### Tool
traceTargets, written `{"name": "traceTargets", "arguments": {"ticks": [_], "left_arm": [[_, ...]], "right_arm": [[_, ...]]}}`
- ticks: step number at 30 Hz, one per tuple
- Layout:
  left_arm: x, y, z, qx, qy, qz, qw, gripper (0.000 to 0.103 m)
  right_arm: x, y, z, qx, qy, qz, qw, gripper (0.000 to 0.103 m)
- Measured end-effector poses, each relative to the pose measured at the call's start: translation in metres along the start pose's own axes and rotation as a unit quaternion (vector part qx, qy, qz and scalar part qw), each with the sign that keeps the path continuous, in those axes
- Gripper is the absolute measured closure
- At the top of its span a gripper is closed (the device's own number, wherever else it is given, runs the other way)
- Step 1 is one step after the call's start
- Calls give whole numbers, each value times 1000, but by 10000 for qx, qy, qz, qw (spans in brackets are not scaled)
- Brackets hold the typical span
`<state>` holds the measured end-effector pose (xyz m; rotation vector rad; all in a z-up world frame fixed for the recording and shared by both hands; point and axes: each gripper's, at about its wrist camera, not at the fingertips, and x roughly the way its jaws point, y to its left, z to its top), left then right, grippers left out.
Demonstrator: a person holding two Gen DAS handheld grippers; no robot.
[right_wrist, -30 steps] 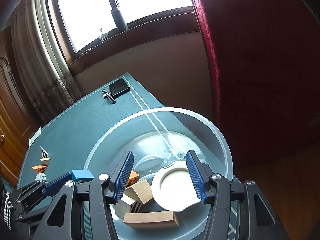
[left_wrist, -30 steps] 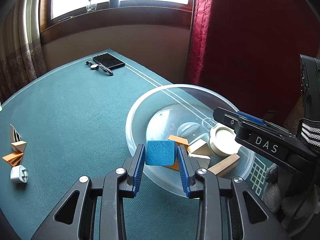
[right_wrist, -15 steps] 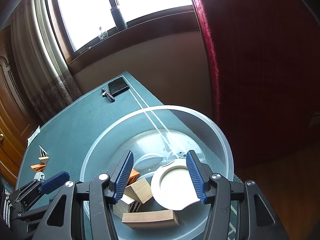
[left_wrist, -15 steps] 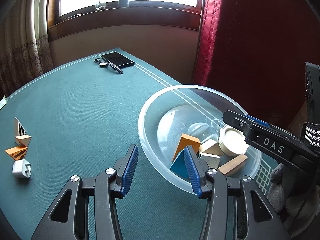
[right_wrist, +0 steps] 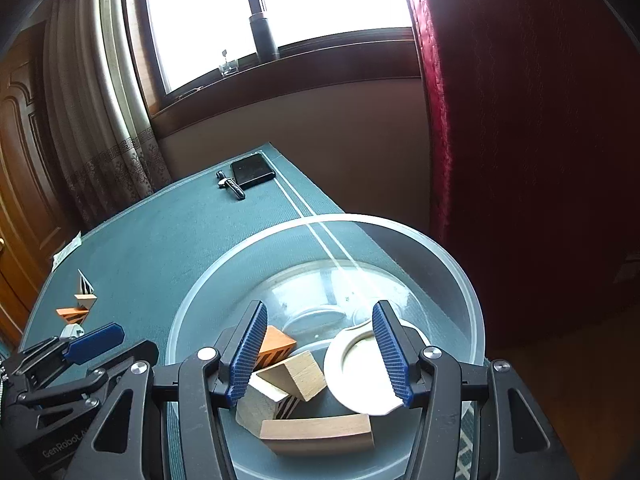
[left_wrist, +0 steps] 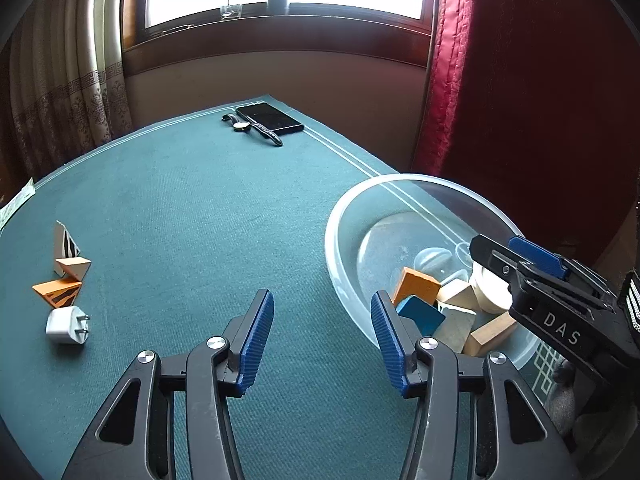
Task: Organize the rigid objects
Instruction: 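Lower the blue cube into the bowl and open the left gripper, then move the left gripper to the white charger plug and grasp it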
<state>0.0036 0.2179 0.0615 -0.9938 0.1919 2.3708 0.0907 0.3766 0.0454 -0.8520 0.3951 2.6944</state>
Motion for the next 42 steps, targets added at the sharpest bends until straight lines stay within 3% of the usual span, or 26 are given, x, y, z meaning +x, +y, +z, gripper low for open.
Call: {"name": "traceTargets", "arguments": {"ticks": [6,9,17,22,29,42], "left_arm": [[-5,17,-3,-153,-49,210,9997,51],[-9,29,-4,-275,-78,324,9991,50],[-17,64,-14,-592,-157,757,9952,29],[-20,95,-23,-963,-95,1042,9898,27],[-29,136,-33,-1423,-108,1401,9798,27],[-15,183,-38,-1535,119,1845,9707,27]], "right_arm": [[-9,25,-9,-501,-220,47,9985,44],[-12,37,-13,-728,-280,170,9968,31],[-9,54,-23,-1018,-96,460,9937,24],[-13,63,-28,-1173,-128,577,9913,14],[-14,73,-33,-1380,-90,658,9882,12],[-18,89,-43,-1653,4,863,9825,12]]}}
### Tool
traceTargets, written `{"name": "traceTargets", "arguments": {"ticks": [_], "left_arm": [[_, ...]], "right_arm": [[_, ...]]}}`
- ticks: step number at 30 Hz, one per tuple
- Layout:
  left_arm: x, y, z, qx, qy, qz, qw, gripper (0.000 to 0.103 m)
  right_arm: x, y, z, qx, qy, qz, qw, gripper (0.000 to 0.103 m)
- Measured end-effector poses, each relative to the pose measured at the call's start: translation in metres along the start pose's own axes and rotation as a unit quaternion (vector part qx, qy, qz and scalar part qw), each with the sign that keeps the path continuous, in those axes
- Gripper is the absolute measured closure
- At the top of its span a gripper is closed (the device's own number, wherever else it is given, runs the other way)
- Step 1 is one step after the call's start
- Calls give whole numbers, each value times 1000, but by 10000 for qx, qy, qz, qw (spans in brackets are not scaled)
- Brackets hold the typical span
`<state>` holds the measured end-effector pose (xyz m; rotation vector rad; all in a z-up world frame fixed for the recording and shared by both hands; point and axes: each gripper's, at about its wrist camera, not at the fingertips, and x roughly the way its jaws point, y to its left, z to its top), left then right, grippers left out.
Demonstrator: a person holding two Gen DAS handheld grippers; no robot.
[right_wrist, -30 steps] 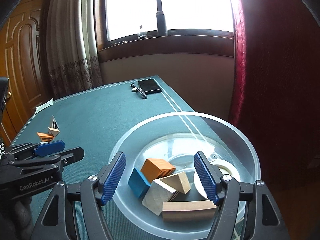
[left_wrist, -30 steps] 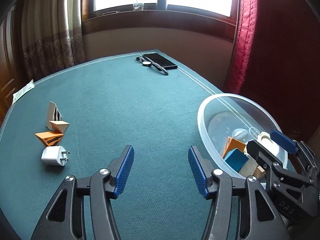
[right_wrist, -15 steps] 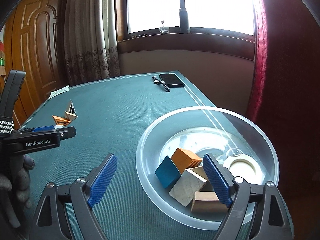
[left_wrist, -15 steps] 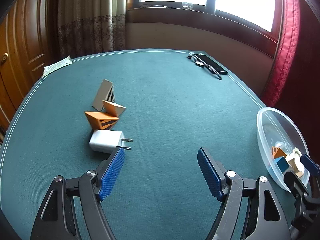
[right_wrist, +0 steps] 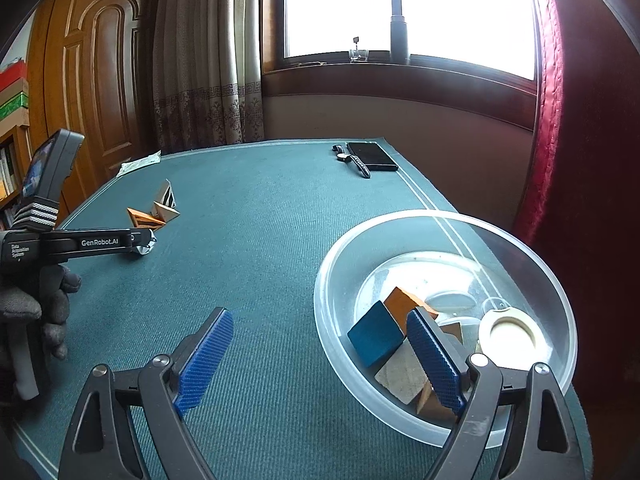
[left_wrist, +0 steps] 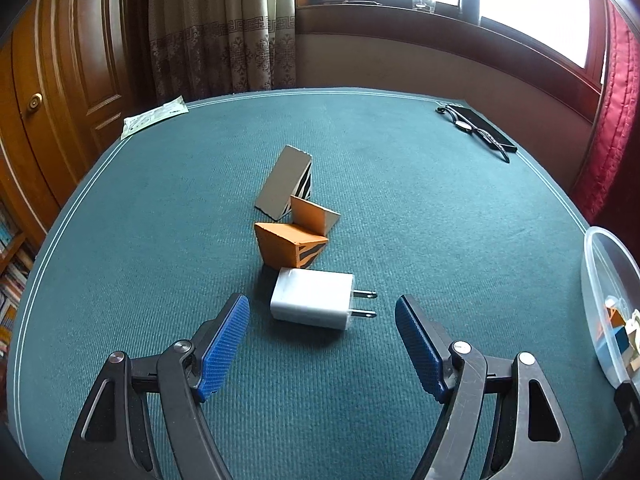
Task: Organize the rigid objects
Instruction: 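Move the left gripper to the white charger plug and grasp it, then grasp the orange wedge with the right gripper while the left gripper holds the white plug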
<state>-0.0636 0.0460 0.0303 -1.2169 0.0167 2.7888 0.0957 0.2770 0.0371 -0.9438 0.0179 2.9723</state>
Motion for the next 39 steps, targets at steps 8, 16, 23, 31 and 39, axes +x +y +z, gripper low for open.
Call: {"name": "traceTargets", "arguments": {"ticks": [8,16,23,31,39], "left_arm": [[19,1,5,-88,172,-38,9998,27],[29,1,8,-79,254,28,9996,27],[25,1,6,-21,209,-10,9998,42],[7,16,-2,-145,125,-93,9998,42],[-12,51,-12,-329,-8,81,9994,42]], "right_arm": [[1,5,-2,-30,62,46,10000,12],[3,13,-2,-105,133,105,9998,12],[8,19,7,-12,324,421,9986,12],[20,35,31,74,539,941,9941,12],[46,70,45,-87,894,1354,9867,12]]}}
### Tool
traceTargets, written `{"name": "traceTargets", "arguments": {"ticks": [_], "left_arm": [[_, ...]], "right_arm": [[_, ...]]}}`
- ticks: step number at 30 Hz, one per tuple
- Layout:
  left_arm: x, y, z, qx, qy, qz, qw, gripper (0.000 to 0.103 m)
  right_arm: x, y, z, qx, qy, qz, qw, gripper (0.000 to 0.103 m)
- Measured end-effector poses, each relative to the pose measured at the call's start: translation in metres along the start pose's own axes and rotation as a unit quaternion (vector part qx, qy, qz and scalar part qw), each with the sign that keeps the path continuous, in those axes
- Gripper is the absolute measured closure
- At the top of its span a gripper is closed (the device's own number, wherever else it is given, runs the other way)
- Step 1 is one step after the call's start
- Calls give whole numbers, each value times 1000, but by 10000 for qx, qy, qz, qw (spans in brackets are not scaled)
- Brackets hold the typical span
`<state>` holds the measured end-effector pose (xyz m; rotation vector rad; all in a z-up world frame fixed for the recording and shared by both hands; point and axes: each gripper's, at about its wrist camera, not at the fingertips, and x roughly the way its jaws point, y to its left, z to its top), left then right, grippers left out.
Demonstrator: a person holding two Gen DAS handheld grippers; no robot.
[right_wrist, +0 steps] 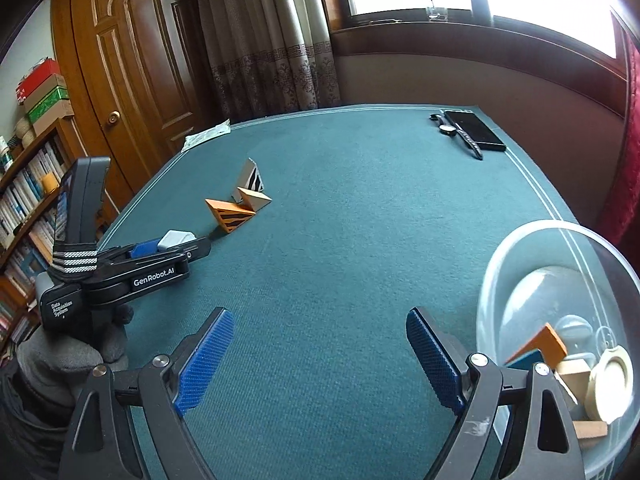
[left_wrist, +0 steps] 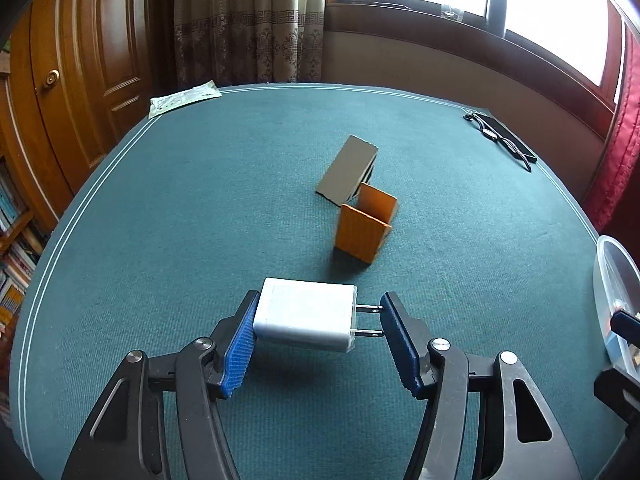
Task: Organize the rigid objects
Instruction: 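Grasp the orange wedge with the right gripper while the left gripper holds the white plug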
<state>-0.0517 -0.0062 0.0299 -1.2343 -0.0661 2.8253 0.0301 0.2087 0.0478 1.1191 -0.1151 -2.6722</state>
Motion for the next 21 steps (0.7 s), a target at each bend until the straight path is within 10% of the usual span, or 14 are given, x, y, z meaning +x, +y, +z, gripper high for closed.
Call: {"name": "traceTargets", "arguments": {"ticks": [21], "left_arm": [[-22,61,-21,-383,-148,299,9987,42]], "right_arm": [[124,85,61,266,786,800,9933,16]]}}
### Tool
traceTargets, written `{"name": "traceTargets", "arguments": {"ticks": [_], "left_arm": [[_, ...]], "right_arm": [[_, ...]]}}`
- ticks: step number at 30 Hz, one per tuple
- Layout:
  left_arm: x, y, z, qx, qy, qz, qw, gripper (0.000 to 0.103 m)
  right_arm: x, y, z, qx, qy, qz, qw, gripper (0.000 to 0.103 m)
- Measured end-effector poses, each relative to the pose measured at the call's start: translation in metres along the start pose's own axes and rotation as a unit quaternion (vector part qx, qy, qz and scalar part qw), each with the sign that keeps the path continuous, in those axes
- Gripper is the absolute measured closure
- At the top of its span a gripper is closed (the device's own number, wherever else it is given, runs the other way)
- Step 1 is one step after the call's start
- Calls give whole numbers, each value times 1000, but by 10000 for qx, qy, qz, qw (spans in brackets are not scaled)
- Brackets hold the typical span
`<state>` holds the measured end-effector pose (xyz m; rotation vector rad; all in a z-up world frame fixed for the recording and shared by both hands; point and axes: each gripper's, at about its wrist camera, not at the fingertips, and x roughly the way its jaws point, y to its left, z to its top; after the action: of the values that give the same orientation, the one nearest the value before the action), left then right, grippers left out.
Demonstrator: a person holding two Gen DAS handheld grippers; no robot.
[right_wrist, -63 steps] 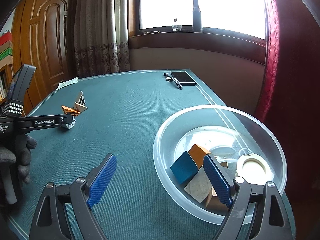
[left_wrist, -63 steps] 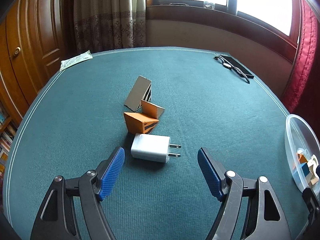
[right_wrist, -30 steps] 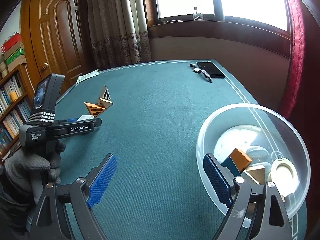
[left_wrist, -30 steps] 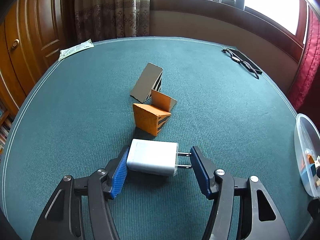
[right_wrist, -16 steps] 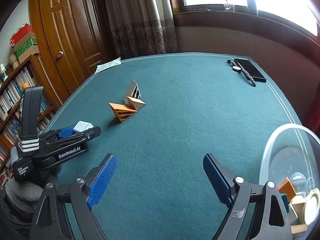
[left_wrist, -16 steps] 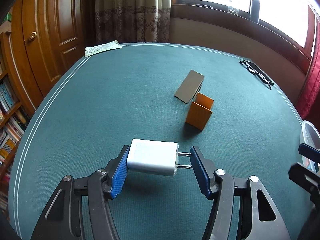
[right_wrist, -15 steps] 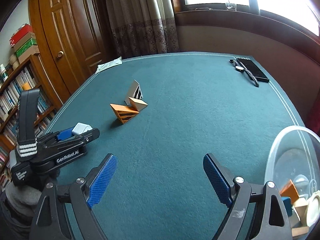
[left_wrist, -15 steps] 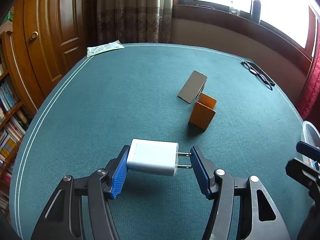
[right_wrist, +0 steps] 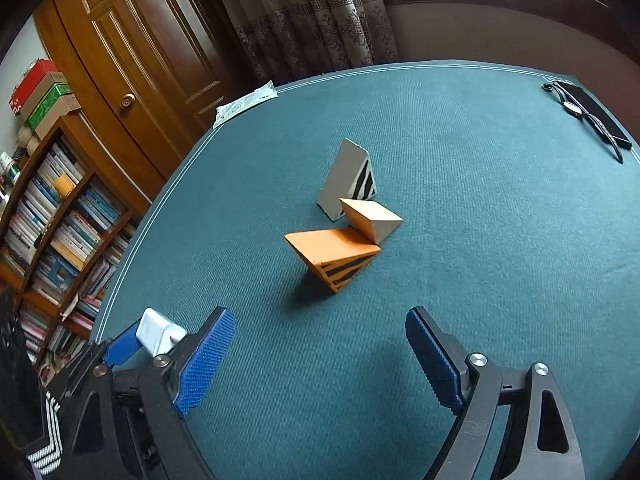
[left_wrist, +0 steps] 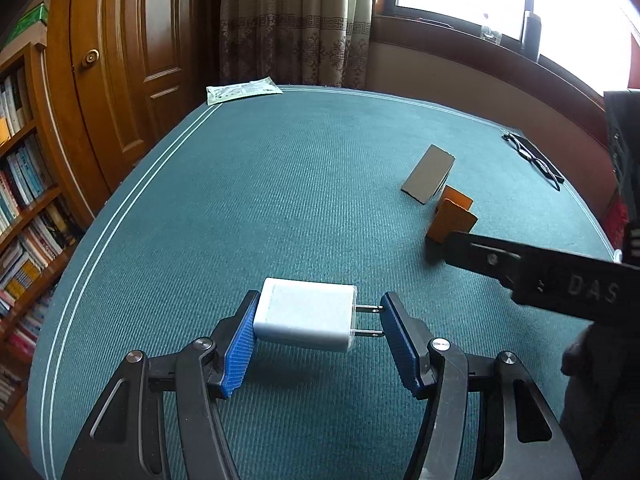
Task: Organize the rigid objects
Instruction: 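Grasp the orange wedge with the right gripper while the left gripper holds the white plug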
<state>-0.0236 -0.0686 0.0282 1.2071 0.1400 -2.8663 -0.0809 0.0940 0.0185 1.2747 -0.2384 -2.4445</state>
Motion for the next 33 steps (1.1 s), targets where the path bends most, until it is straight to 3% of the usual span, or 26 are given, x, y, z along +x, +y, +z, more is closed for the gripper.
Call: {"name": "traceTargets", "arguments": {"ticks": [6,11,17,25,33], "left_arm": [[-1,-1,-1,-24,0,-79,10000,42],[0,-3,-1,-30,18,-124,9999,42],[1,-2,-1,-60,43,-129,9999,42],[0,-5,-3,-19,10,-162,9999,42],[2,-8,-6,40,48,-159,9999,42]], "right_arm": [[20,0,15,49,21,-200,9998,30],[27,5,20,-26,-98,-511,9986,33],[25,12,11,-459,-217,-1028,9934,53],[11,7,-1,-650,-144,-911,9936,71],[-12,-4,-23,-645,-89,-723,9952,72]]}}
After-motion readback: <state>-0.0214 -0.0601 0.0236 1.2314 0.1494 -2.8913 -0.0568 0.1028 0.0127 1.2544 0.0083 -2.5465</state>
